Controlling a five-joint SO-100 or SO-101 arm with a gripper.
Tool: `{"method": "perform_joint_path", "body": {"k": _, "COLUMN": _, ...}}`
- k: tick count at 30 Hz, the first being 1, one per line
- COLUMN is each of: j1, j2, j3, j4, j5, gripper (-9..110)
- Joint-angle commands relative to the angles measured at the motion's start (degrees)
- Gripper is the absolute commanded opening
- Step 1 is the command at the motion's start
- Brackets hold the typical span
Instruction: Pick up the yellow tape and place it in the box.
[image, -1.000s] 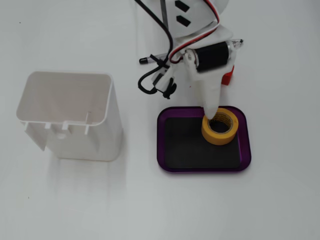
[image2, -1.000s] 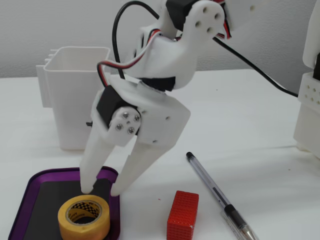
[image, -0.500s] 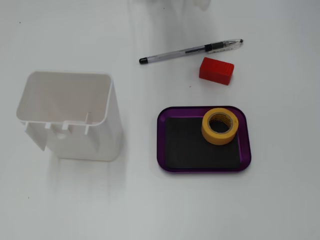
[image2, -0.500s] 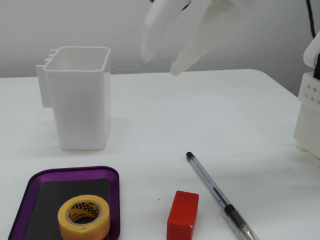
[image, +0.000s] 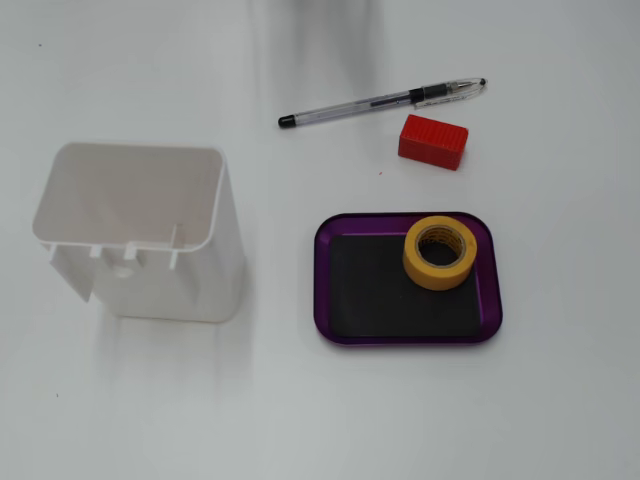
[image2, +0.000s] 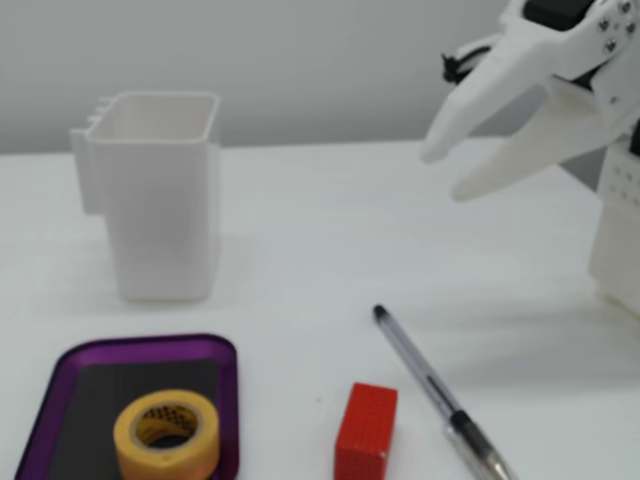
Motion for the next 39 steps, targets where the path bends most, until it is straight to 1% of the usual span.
{"method": "perform_joint_path", "body": {"k": 1, "j1": 4.7, "j2": 10.9, "j3": 12.7, "j4": -3.5, "j5": 0.7, "gripper": 10}}
{"method": "perform_joint_path", "body": {"k": 3, "j1": 6.2, "j2": 15.4, "j3": 17.8, "j4": -3.3, "j5": 0.7, "gripper": 10}}
{"method": "perform_joint_path", "body": {"k": 5, "j1": 6.9, "j2": 16.0, "j3": 20.9, "j4": -2.9, "j5": 1.1, "gripper": 10}}
{"method": "perform_joint_path", "body": {"k": 9, "j1": 6.4, "j2": 13.3, "j3": 22.5, "j4": -2.7, "j5": 8.3, "gripper": 10}}
{"method": "perform_joint_path", "body": {"k": 12, "j1": 6.3, "j2": 13.1, "j3": 23.3, "j4": -2.4, "j5": 11.0, "gripper": 10}}
{"method": "perform_joint_path", "body": {"k": 14, "j1": 6.2, "j2": 13.1, "j3": 23.8, "j4": -2.3, "j5": 10.7, "gripper": 6}}
{"method": "perform_joint_path", "body": {"k": 16, "j1": 6.2, "j2": 13.1, "j3": 24.0, "j4": -2.2, "j5": 10.6, "gripper": -1}}
{"method": "perform_joint_path", "body": {"k": 39, "j1": 6.3, "j2": 13.1, "j3": 24.3, "j4": -1.3, "j5": 10.7, "gripper": 0}}
